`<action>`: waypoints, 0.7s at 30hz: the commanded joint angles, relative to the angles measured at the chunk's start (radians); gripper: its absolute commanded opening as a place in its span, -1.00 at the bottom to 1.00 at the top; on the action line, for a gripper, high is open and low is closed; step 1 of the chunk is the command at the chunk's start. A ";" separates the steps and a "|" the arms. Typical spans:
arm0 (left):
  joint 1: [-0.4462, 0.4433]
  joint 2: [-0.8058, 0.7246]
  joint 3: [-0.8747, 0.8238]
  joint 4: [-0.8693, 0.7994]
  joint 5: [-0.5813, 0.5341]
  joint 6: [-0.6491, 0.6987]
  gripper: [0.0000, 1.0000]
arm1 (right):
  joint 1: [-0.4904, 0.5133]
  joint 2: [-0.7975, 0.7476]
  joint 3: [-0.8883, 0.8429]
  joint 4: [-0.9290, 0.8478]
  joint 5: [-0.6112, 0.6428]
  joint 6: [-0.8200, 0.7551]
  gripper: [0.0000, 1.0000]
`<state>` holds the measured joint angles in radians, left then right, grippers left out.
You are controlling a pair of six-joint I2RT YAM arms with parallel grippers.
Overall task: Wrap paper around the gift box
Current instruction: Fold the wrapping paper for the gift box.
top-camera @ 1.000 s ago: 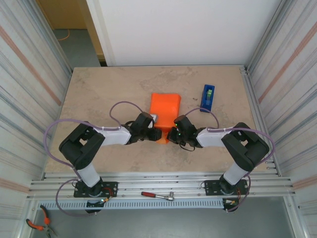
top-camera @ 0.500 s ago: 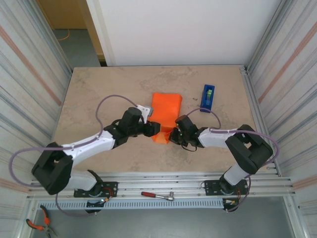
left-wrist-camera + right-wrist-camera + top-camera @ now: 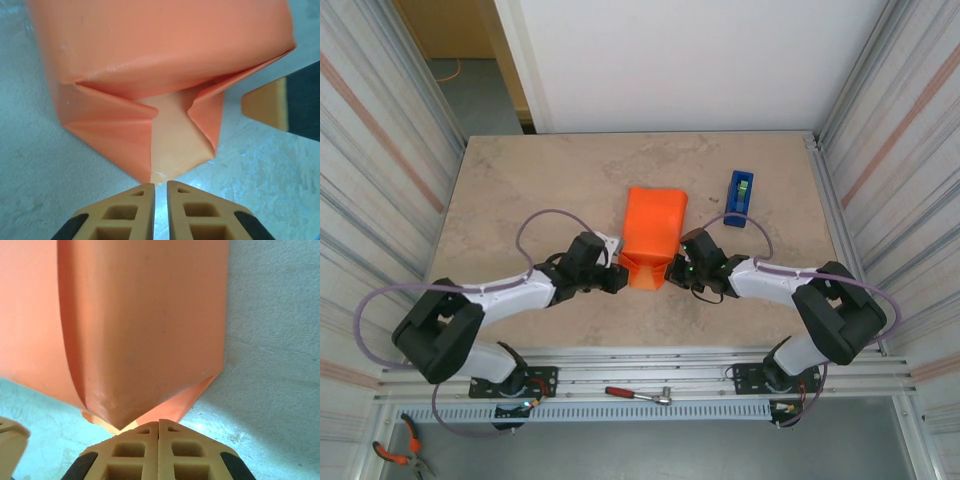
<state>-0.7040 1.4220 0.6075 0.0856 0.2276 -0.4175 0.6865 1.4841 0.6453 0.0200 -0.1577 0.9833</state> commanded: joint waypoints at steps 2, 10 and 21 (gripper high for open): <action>0.002 0.067 0.039 0.047 0.044 0.043 -0.72 | -0.005 -0.022 0.012 -0.027 0.006 -0.017 -1.00; -0.001 0.182 0.101 0.069 0.064 0.075 -0.74 | 0.000 0.005 0.009 -0.012 0.001 -0.007 -1.00; -0.005 0.267 0.095 0.089 0.071 0.084 -0.77 | 0.004 0.000 0.002 -0.015 0.009 -0.005 -1.00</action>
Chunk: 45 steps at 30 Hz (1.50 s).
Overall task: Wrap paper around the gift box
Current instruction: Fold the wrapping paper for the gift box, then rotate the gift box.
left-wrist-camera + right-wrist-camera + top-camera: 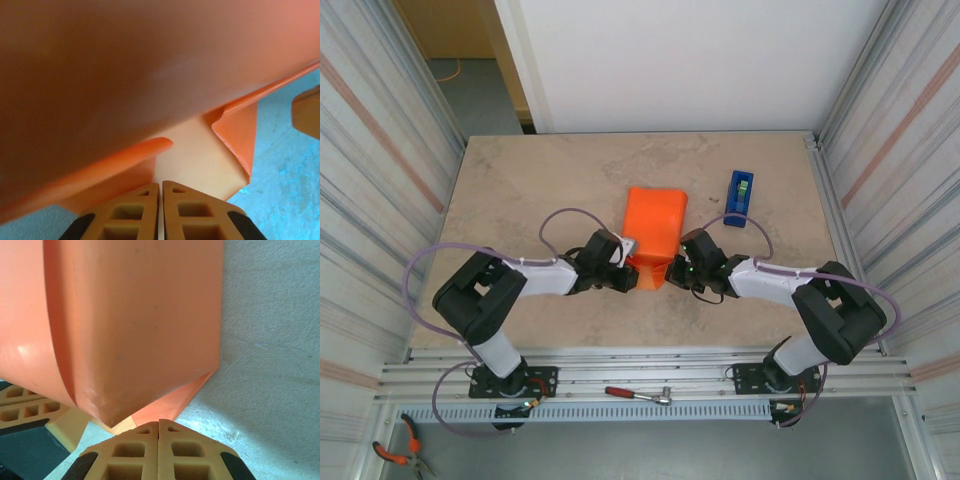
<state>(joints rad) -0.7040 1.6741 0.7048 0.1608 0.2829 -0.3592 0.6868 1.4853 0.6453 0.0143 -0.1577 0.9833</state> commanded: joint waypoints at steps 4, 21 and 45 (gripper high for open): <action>-0.009 0.024 -0.010 0.016 0.023 0.026 -0.78 | 0.003 0.001 -0.001 -0.007 0.007 -0.003 -1.00; -0.011 -0.057 0.070 -0.050 0.010 0.037 -0.77 | -0.013 0.082 0.047 0.012 -0.012 -0.020 -1.00; 0.075 -0.247 0.109 -0.134 0.006 -0.010 -0.60 | -0.126 -0.124 0.069 -0.166 -0.084 -0.111 -1.00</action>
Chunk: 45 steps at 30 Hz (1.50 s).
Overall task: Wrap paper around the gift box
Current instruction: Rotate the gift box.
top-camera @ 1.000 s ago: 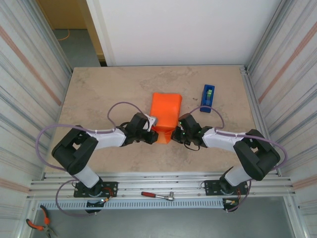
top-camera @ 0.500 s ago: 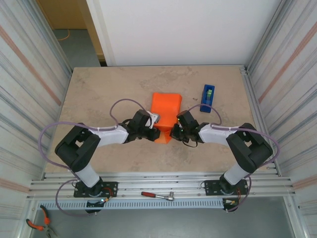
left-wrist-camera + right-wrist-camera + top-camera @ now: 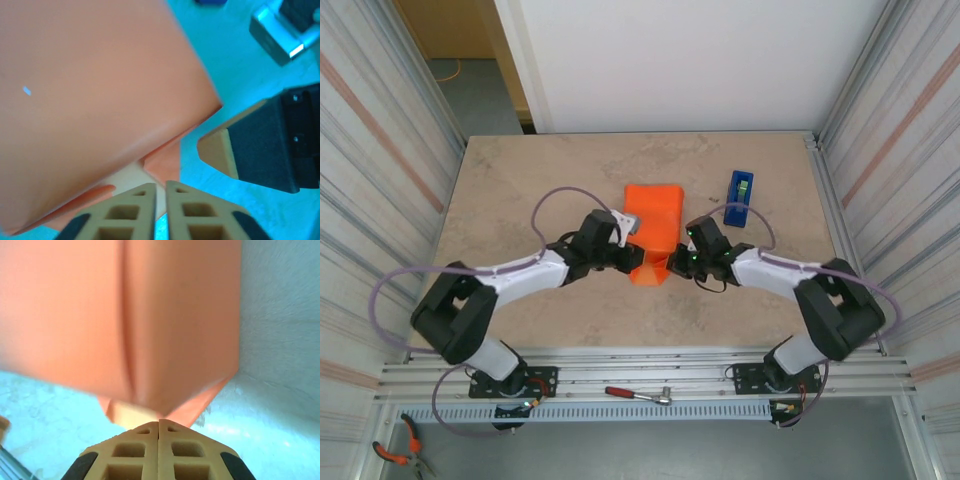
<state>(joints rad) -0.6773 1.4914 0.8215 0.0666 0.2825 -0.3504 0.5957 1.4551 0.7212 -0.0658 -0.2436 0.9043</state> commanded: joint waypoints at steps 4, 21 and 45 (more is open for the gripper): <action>0.149 -0.071 0.020 -0.053 0.050 -0.024 -0.26 | -0.145 -0.144 0.035 -0.186 0.004 -0.052 -1.00; 0.252 0.225 0.157 0.055 0.215 -0.079 0.04 | -0.305 0.302 0.400 -0.256 -0.155 -0.134 -1.00; 0.170 0.008 -0.109 0.112 0.037 -0.148 0.04 | -0.184 0.388 0.465 -0.238 -0.147 -0.136 -1.00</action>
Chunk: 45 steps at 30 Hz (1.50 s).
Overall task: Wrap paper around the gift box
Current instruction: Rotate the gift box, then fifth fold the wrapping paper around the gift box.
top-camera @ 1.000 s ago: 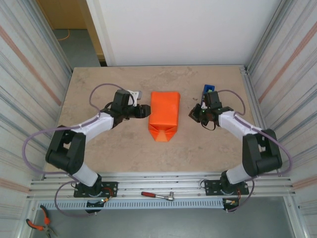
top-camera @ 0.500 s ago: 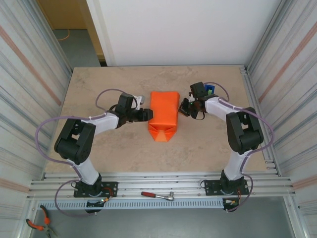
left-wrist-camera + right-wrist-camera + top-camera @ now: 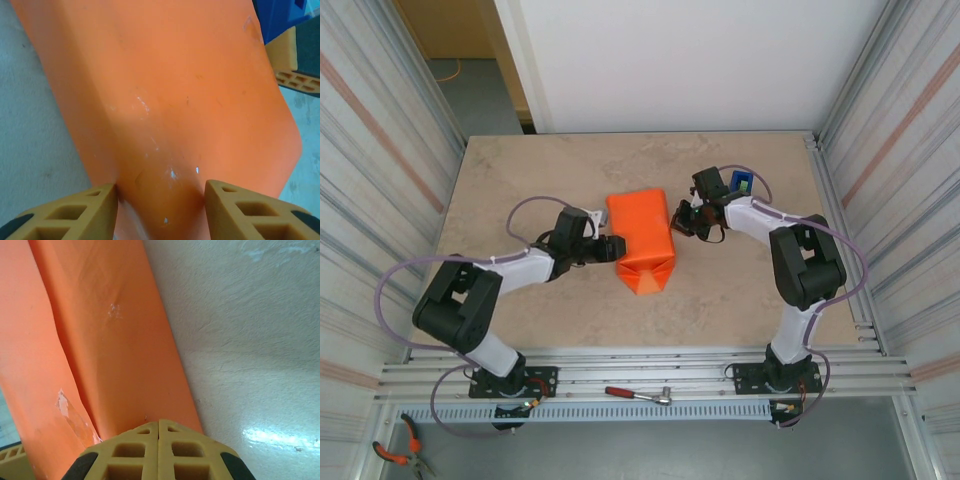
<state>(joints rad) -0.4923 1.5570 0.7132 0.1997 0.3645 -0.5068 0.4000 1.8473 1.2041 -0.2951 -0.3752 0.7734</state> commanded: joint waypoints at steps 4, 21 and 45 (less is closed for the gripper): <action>-0.005 -0.119 0.047 -0.117 -0.115 0.077 0.21 | -0.037 -0.062 -0.049 -0.016 0.019 -0.005 -1.00; -0.010 -0.506 -0.146 -0.121 -0.335 0.088 0.98 | 0.086 -0.426 -0.339 -0.038 0.243 -0.007 -0.42; -0.239 -0.654 -0.453 0.061 -0.578 0.153 0.98 | 0.416 -0.326 -0.478 0.160 0.310 0.231 -0.44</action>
<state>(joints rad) -0.7254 0.9150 0.2813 0.2085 -0.1585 -0.3588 0.8021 1.4914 0.7094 -0.1493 -0.0967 0.9691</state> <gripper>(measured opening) 0.989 0.278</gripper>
